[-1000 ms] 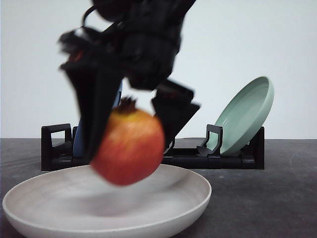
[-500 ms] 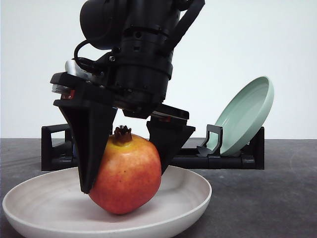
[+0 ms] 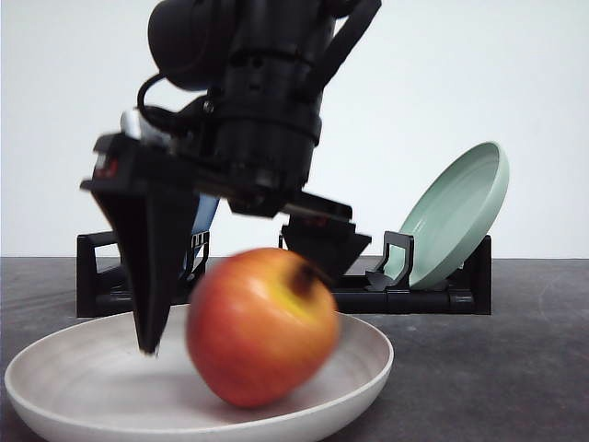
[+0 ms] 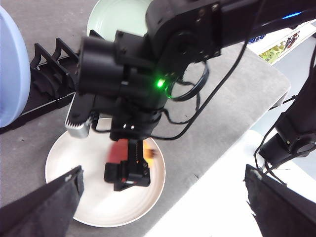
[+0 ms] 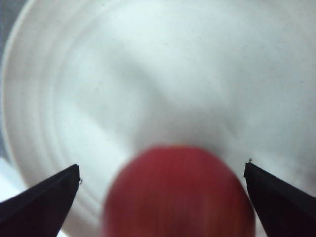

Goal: Place pomegranate in white plate

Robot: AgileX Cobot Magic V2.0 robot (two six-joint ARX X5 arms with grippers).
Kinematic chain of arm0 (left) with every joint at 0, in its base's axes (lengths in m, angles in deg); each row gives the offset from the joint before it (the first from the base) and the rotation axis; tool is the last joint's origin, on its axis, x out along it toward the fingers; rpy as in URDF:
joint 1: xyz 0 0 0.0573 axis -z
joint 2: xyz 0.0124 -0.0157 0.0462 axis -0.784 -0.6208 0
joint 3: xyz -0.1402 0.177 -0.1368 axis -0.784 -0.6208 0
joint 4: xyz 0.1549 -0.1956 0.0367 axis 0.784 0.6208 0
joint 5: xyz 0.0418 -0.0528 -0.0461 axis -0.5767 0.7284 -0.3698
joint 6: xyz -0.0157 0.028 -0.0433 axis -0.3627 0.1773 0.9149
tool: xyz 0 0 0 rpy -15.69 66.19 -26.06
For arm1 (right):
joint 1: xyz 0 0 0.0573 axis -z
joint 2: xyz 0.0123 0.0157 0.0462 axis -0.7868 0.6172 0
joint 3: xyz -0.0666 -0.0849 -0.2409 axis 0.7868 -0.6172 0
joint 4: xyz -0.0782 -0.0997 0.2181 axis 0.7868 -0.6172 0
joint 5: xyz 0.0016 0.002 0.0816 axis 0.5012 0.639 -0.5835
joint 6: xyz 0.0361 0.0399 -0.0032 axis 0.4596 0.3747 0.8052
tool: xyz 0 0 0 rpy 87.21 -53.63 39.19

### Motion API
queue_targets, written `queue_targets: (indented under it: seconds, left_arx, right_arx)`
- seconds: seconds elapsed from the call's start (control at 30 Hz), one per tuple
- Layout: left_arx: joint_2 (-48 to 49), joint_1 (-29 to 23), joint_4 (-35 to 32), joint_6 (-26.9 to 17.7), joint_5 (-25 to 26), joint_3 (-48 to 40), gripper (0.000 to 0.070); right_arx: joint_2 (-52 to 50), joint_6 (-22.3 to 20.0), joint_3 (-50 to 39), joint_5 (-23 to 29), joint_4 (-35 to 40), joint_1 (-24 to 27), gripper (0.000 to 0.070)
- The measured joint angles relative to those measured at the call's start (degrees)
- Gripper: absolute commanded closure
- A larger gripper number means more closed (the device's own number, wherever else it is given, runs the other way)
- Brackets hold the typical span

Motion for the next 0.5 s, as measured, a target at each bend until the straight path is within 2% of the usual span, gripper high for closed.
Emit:
queue_targets:
  seconds: [0.27, 0.5]
  left_arx:
    - [0.0, 0.0, 0.0, 0.0, 0.0, 0.0, 0.0064]
    - [0.0, 0.0, 0.0, 0.5, 0.0, 0.0, 0.0064]
  right_arx:
    - [-13.9, -0.4, 0.1, 1.3, -4.1, 0.8, 0.0000]
    - [-28.2, -1.2, 0.1, 11.5, -13.2, 2.0, 0.0000]
